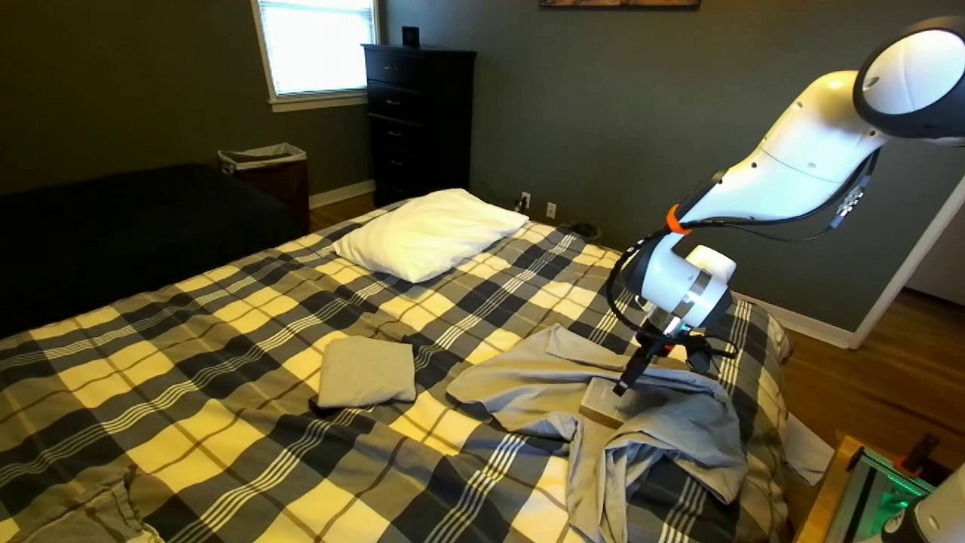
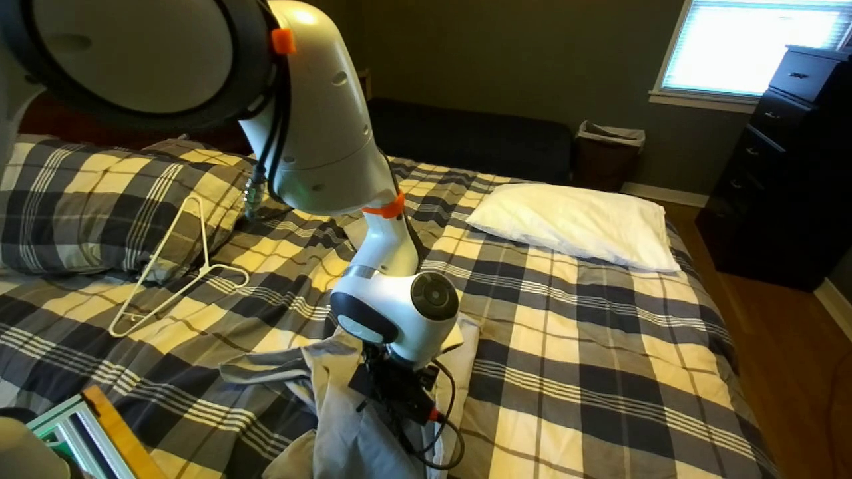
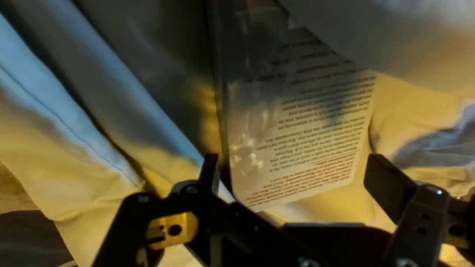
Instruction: Remove the book from the grey cloth and put it on the bed
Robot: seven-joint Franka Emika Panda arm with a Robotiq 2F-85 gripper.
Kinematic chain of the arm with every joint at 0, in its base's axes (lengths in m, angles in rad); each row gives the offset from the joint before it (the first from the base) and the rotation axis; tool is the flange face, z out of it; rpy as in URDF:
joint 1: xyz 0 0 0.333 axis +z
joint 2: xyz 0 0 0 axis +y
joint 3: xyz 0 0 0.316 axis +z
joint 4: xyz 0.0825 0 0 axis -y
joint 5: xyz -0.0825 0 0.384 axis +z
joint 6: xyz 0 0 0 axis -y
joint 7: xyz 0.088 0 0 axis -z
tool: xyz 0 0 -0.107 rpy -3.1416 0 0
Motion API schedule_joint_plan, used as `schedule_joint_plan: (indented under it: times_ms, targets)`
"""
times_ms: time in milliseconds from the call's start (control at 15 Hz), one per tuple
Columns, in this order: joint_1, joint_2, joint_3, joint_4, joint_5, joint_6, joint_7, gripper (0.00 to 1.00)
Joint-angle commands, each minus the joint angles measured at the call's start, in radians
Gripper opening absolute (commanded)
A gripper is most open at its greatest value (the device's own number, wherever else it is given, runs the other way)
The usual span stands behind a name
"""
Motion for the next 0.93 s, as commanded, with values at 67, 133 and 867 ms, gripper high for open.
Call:
schedule_joint_plan:
  times_ms: [67, 133, 867]
  targets:
    - [0.000, -0.087, 0.012, -0.109, 0.009, -0.009, 0.005, 1.00]
    - [0.003, -0.092, 0.011, -0.120, 0.005, -0.006, 0.003, 1.00]
    - [-0.024, -0.018, -0.052, -0.076, -0.012, -0.001, -0.013, 1.00]
